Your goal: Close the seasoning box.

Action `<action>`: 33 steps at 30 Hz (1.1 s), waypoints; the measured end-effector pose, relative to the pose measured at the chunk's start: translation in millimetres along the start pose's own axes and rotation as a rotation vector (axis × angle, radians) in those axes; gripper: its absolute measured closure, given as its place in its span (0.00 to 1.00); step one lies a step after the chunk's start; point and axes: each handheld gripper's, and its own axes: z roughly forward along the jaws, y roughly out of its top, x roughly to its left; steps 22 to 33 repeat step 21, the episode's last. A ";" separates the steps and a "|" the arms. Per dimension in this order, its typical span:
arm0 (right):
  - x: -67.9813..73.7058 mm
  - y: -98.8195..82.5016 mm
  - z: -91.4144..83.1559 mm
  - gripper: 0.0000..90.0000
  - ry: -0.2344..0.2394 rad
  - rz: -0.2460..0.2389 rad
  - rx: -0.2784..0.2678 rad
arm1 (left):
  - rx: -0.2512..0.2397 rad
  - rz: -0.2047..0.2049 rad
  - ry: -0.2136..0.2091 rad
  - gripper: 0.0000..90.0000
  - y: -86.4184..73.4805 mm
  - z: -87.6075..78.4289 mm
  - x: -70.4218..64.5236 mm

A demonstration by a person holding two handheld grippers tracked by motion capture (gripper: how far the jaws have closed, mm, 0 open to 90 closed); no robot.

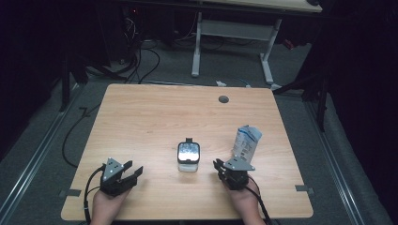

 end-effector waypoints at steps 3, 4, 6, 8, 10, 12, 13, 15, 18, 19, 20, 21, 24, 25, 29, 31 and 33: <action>-10.2 -7.3 -12.7 0.87 -0.020 0.024 -0.007 | -0.002 0.002 -0.004 0.54 -0.3 1.1 -1.5; -13.8 -10.0 -17.0 0.86 -0.025 0.031 -0.011 | -0.002 0.001 -0.006 0.53 -0.4 1.4 -1.9; -20.4 -15.3 -26.1 0.84 -0.040 0.040 -0.018 | -0.004 0.003 -0.008 0.53 -0.6 1.5 -2.6; -26.6 -21.2 -36.0 0.82 -0.056 0.057 -0.029 | -0.014 0.007 -0.002 0.53 -0.4 0.4 -3.5; -32.8 -26.8 -45.2 0.82 -0.062 0.092 -0.050 | -0.020 0.005 0.001 0.53 0.0 -0.5 -4.2; -36.6 -28.7 -49.8 0.81 -0.064 0.115 -0.053 | -0.019 0.005 0.002 0.53 0.1 -0.4 -4.5; -36.9 -28.9 -50.5 0.81 -0.068 0.115 -0.055 | -0.015 0.006 0.002 0.53 0.0 -0.2 -4.5; -36.3 -28.5 -49.3 0.81 -0.064 0.108 -0.054 | -0.011 0.008 0.004 0.53 -0.4 0.2 -4.9; -33.0 -28.3 -45.8 0.81 -0.061 0.088 -0.045 | -0.013 0.010 0.006 0.53 -0.5 -0.3 -4.5; -32.0 -28.4 -44.9 0.81 -0.062 0.086 -0.043 | -0.013 0.008 0.006 0.53 -0.5 -0.4 -3.9; -31.7 -28.3 -44.3 0.80 -0.063 0.081 -0.040 | -0.013 0.006 0.006 0.53 -0.5 -0.5 -3.4; -31.5 -28.5 -43.8 0.80 -0.059 0.083 -0.041 | -0.012 0.006 0.007 0.53 -0.5 -0.5 -3.0; -31.5 -28.5 -43.8 0.80 -0.059 0.083 -0.041 | -0.012 0.006 0.007 0.53 -0.5 -0.5 -3.0; -31.5 -28.5 -43.8 0.80 -0.059 0.083 -0.041 | -0.012 0.006 0.007 0.53 -0.5 -0.5 -3.0; -31.5 -28.5 -43.8 0.80 -0.059 0.083 -0.041 | -0.012 0.006 0.007 0.53 -0.5 -0.5 -3.0; -31.5 -28.5 -43.8 0.80 -0.059 0.083 -0.041 | -0.012 0.006 0.007 0.53 -0.5 -0.5 -3.0; -31.5 -28.5 -43.8 0.80 -0.059 0.083 -0.041 | -0.012 0.006 0.007 0.53 -0.5 -0.5 -3.0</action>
